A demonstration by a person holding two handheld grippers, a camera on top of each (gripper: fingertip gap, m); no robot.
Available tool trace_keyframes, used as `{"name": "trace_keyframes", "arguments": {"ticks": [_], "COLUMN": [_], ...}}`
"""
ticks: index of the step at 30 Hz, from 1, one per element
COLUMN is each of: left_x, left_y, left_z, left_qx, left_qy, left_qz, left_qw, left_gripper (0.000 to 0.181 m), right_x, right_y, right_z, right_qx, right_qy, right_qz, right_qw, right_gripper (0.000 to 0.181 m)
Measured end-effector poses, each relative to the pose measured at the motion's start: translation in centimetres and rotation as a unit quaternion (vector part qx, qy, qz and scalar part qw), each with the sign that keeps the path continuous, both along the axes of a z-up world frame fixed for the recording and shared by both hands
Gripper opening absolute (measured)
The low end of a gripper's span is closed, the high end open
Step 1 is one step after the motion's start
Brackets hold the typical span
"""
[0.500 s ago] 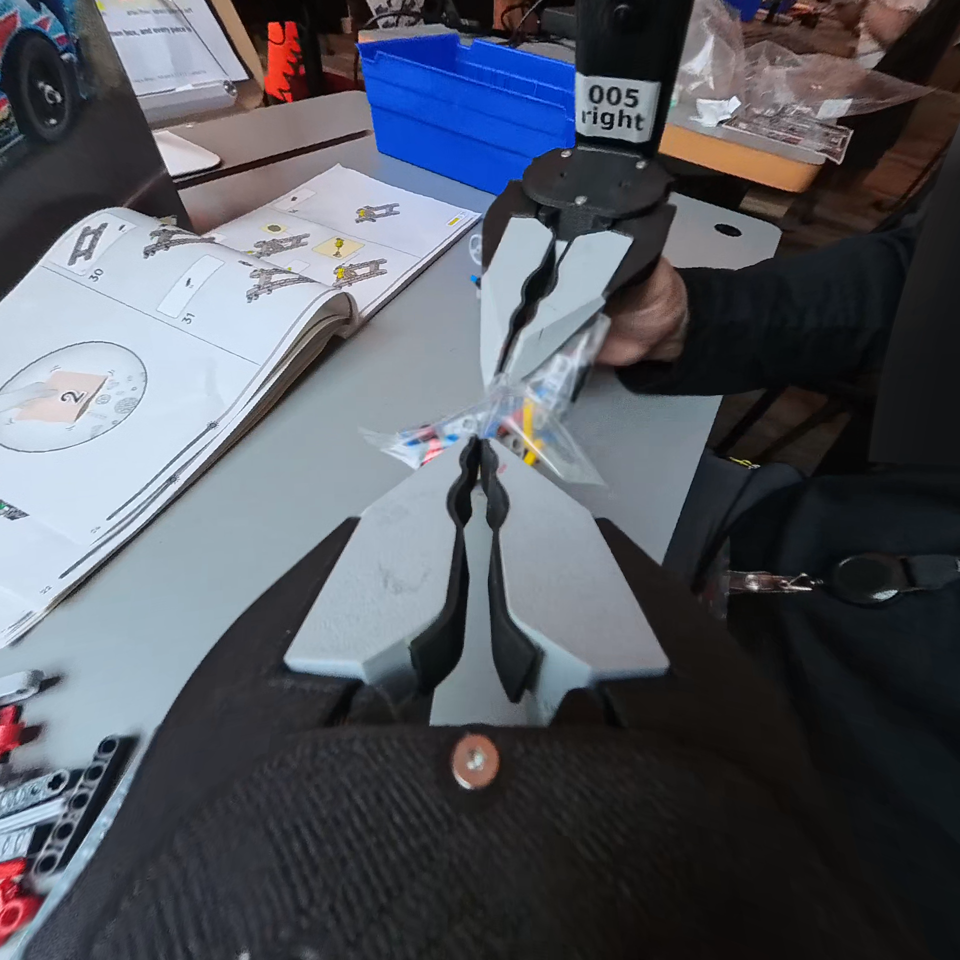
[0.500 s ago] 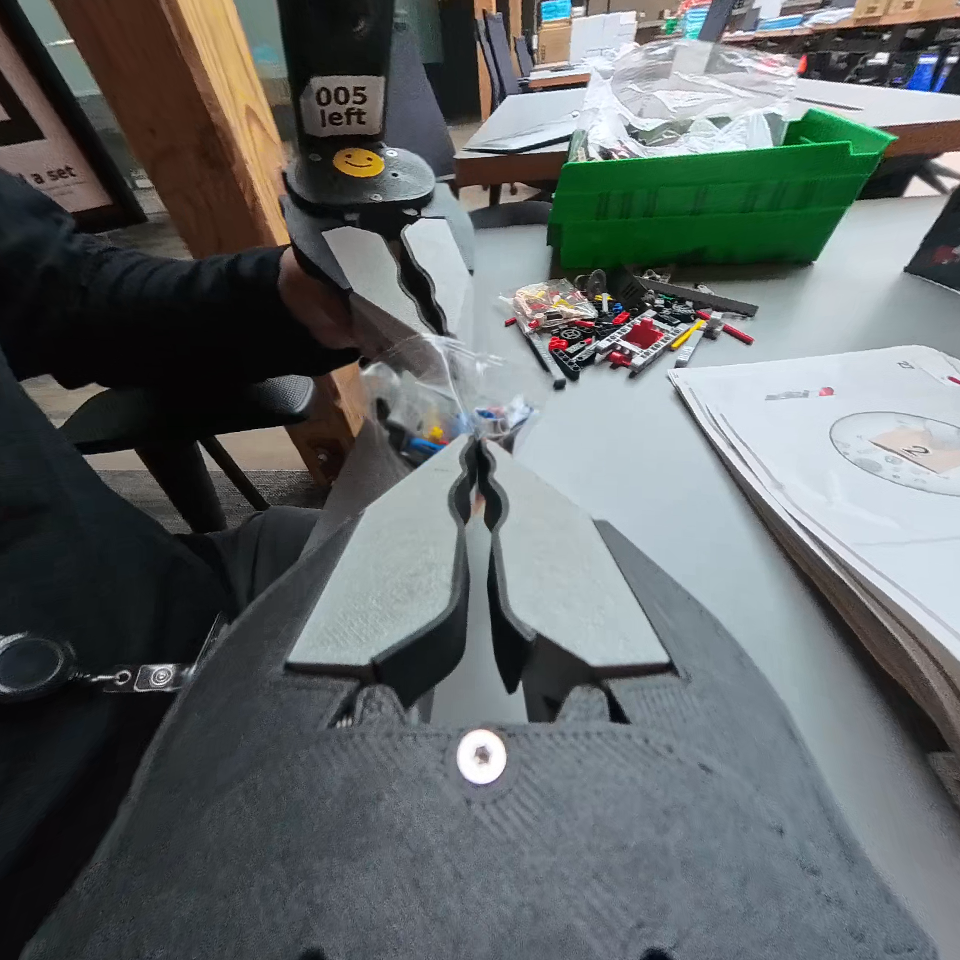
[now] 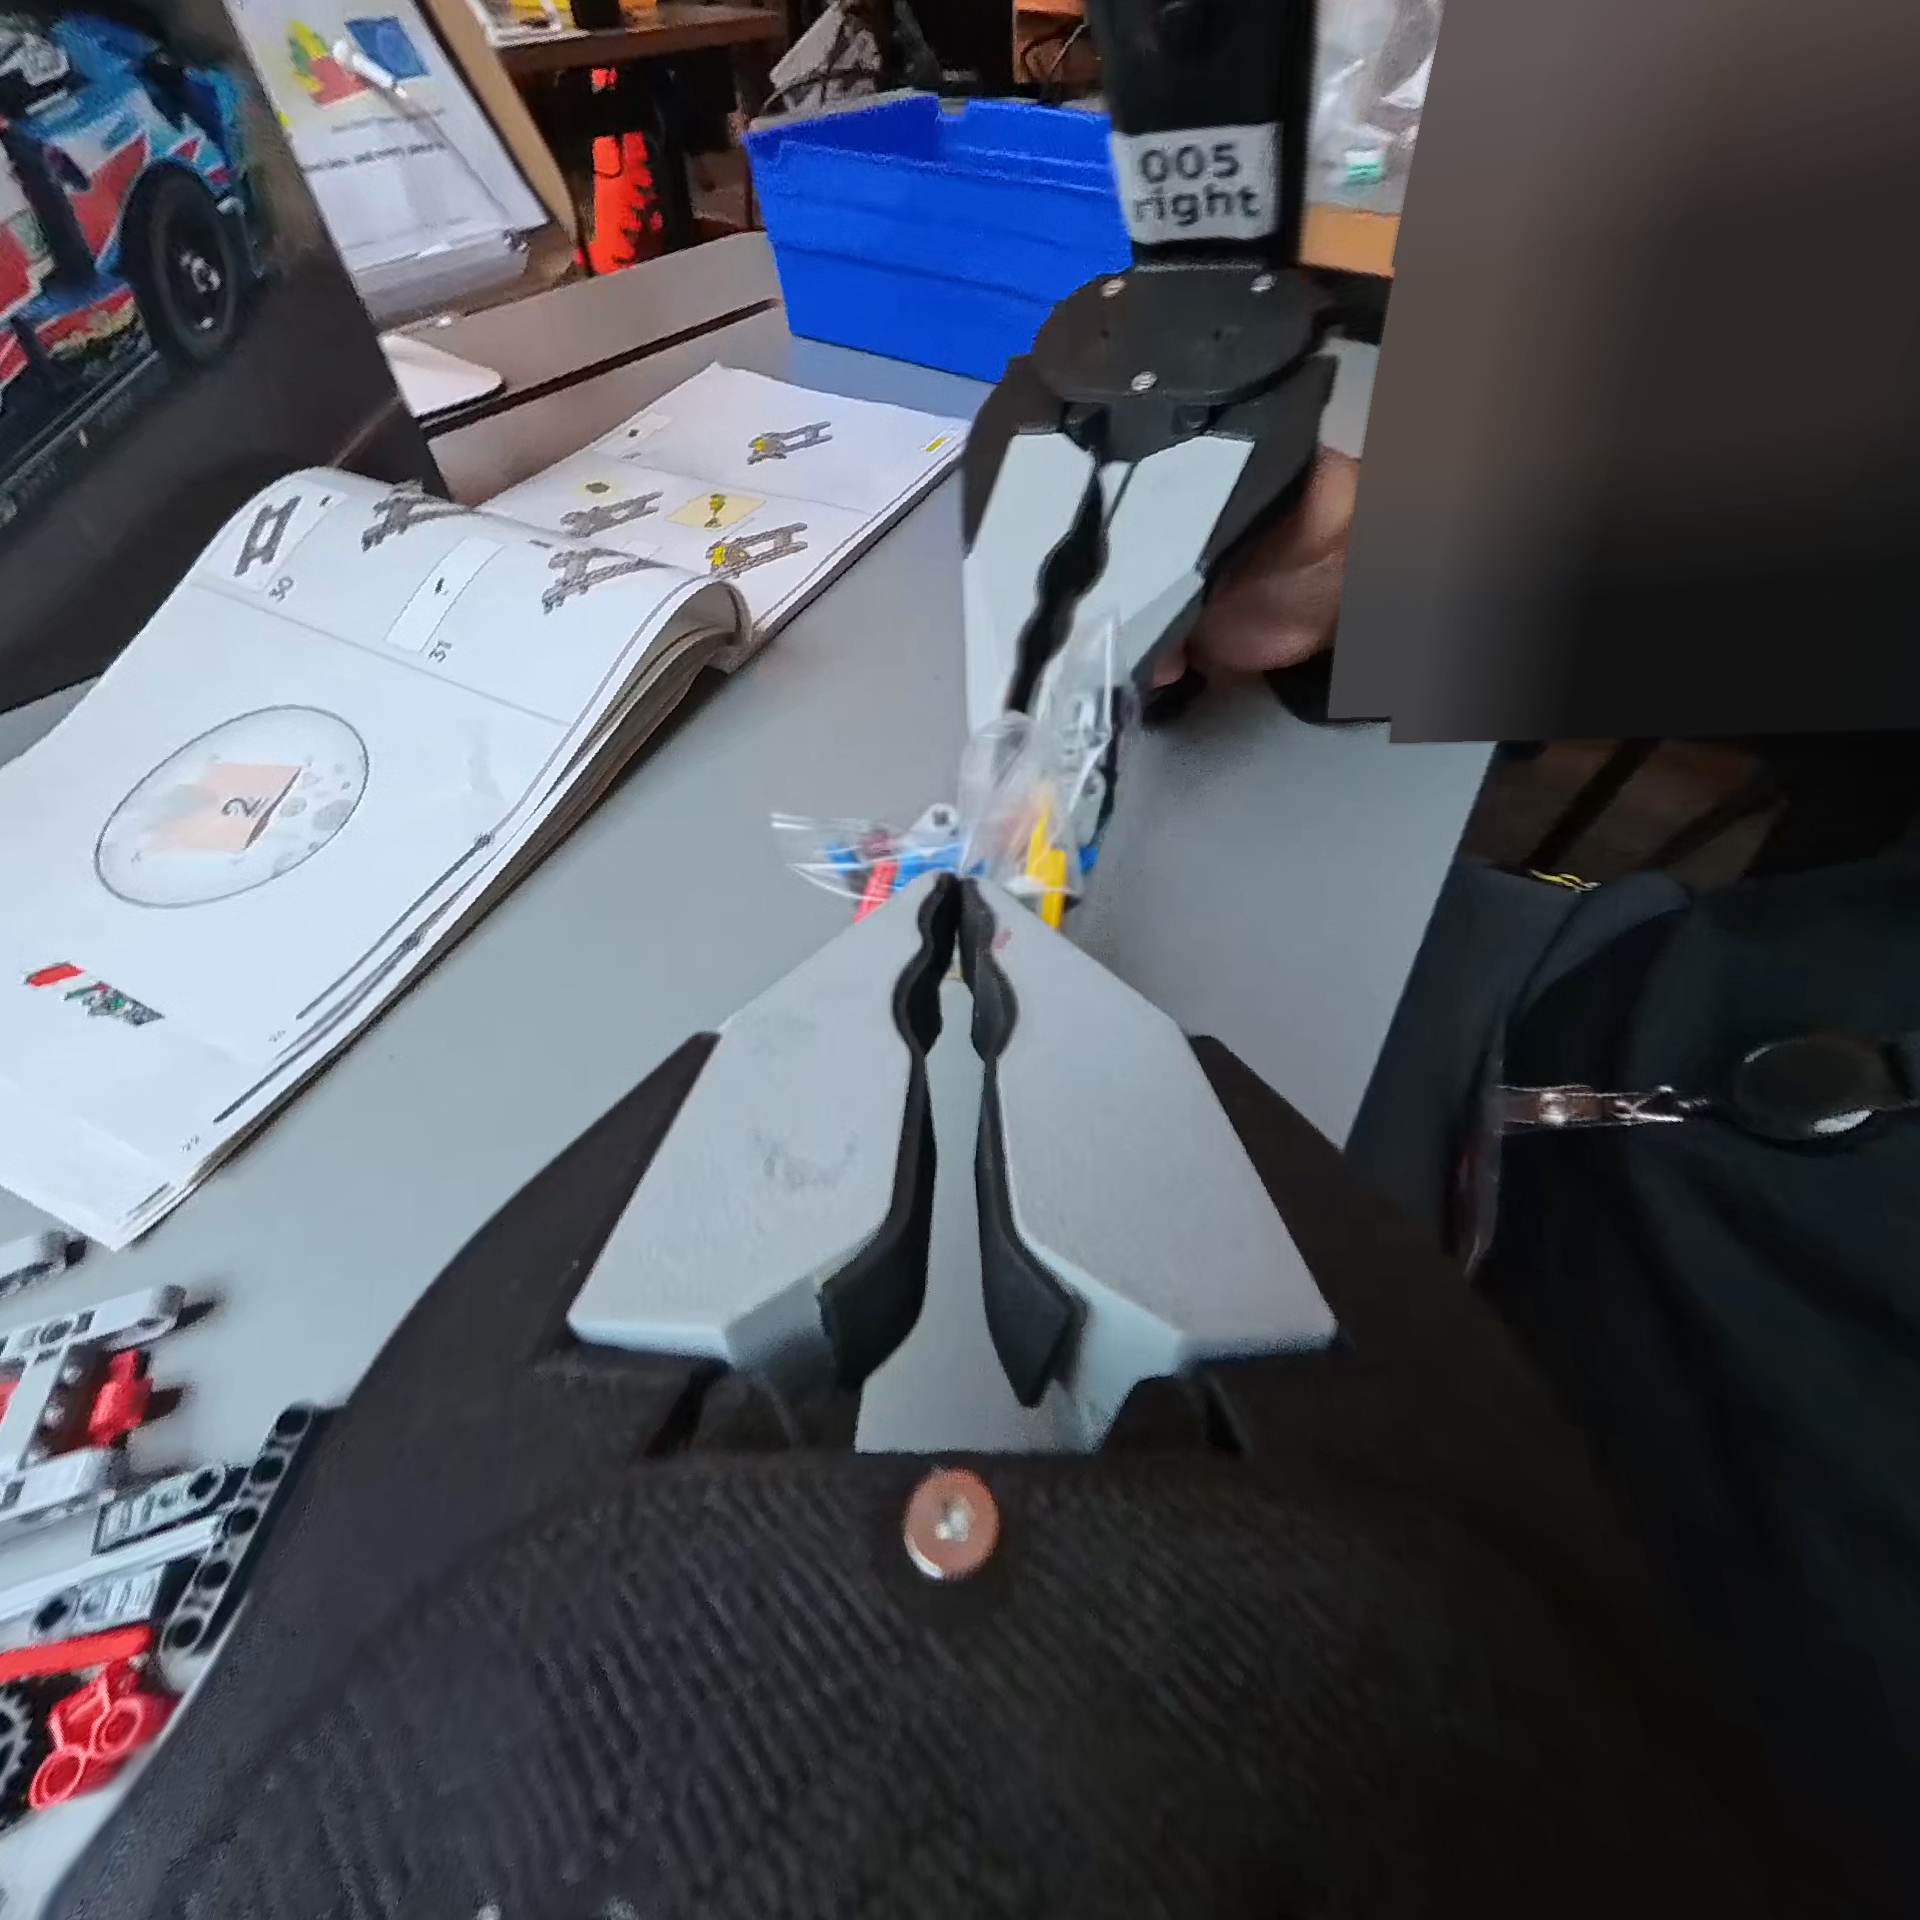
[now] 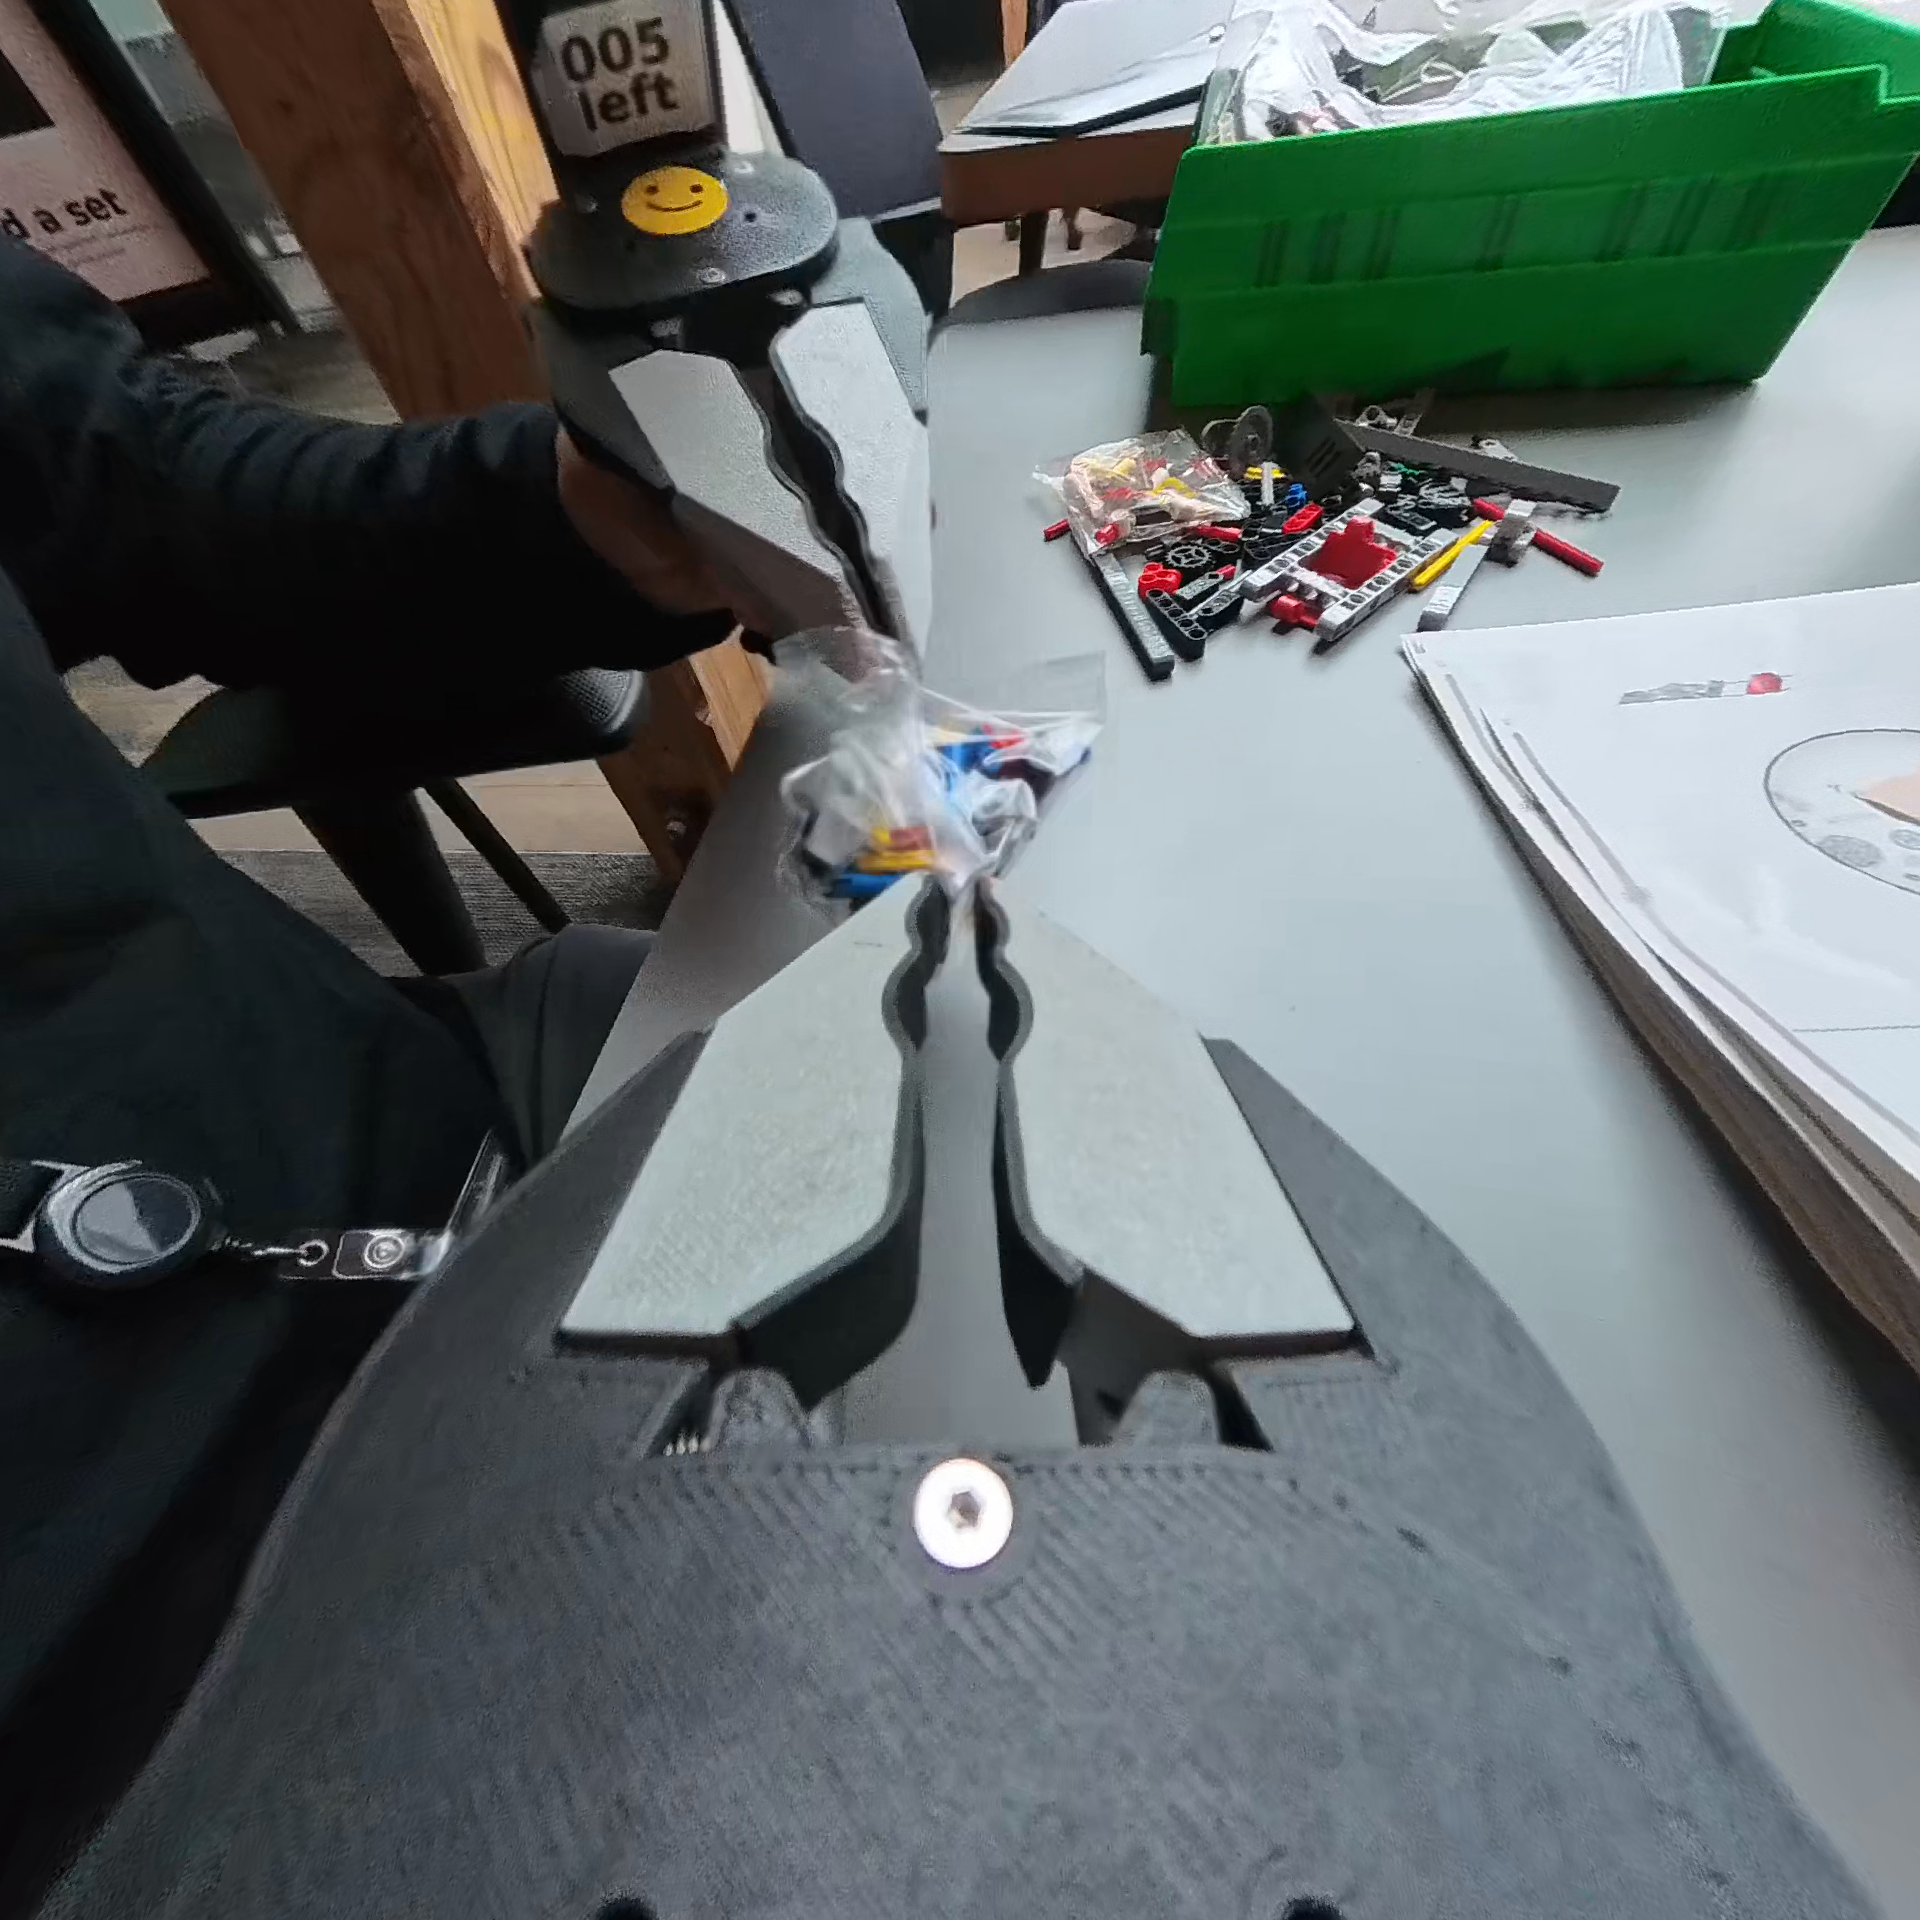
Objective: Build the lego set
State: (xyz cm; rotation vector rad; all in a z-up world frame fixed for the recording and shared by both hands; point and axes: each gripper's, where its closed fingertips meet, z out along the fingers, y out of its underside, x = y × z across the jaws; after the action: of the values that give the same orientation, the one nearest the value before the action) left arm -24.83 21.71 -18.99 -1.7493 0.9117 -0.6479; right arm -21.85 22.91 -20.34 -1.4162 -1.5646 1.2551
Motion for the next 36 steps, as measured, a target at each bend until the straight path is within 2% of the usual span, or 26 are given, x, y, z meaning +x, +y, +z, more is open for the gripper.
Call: {"name": "trace_keyframes", "arguments": {"ticks": [1, 2, 3, 5, 10, 12, 17, 21, 31, 36], "left_x": [0.4, 0.6, 0.8, 0.9, 0.6, 0.6, 0.9, 1.7, 2.0, 0.1], "left_y": [-0.2, -0.2, -0.2, -0.2, 0.0, 0.0, -0.3, -0.2, -0.3, 1.1], "left_z": [0.3, 0.4, 0.3, 0.6, 0.6, 0.6, -0.2, 1.0, 1.8, 2.0], "left_qx": [0.005, 0.009, 0.013, 0.017, 0.008, 0.003, -0.034, -0.025, -0.015, 0.015], "left_qy": [0.000, 0.006, 0.014, 0.013, 0.003, -0.002, 0.001, -0.012, -0.012, -0.023], "left_qz": [-0.011, -0.012, -0.017, -0.024, -0.017, -0.016, -0.025, -0.030, -0.038, 0.065], "left_qw": [1.000, 1.000, 1.000, 0.999, 1.000, 1.000, 0.999, 0.999, 0.999, 0.998], "left_gripper": [0.000, 0.000, 0.000, 0.000, 0.000, 0.000, 0.000, 0.004, 0.000, 0.000], "right_x": [-0.1, -0.2, -0.2, -0.1, -0.7, -1.0, -1.1, -1.1, -1.3, -2.1], "right_y": [0.0, -0.1, -0.3, -0.3, -0.4, -0.6, -0.8, -1.3, -1.6, 0.2], "right_z": [0.1, 0.4, 0.6, 0.9, 1.4, 1.4, 1.0, 1.3, 2.1, 2.3], "right_qx": [-0.016, -0.033, -0.046, -0.041, 0.004, 0.023, 0.053, 0.058, 0.063, 0.025], "right_qy": [-0.002, -0.004, -0.008, -0.010, -0.017, -0.019, -0.033, -0.037, -0.033, -0.023], "right_qz": [0.008, 0.021, 0.040, 0.062, 0.077, 0.081, 0.084, 0.096, 0.098, 0.016], "right_qw": [1.000, 0.999, 0.998, 0.997, 0.997, 0.996, 0.994, 0.993, 0.993, 0.999], "right_gripper": [0.019, 0.031, 0.031, 0.014, 0.011, 0.000, 0.000, 0.000, 0.000, 0.000]}}
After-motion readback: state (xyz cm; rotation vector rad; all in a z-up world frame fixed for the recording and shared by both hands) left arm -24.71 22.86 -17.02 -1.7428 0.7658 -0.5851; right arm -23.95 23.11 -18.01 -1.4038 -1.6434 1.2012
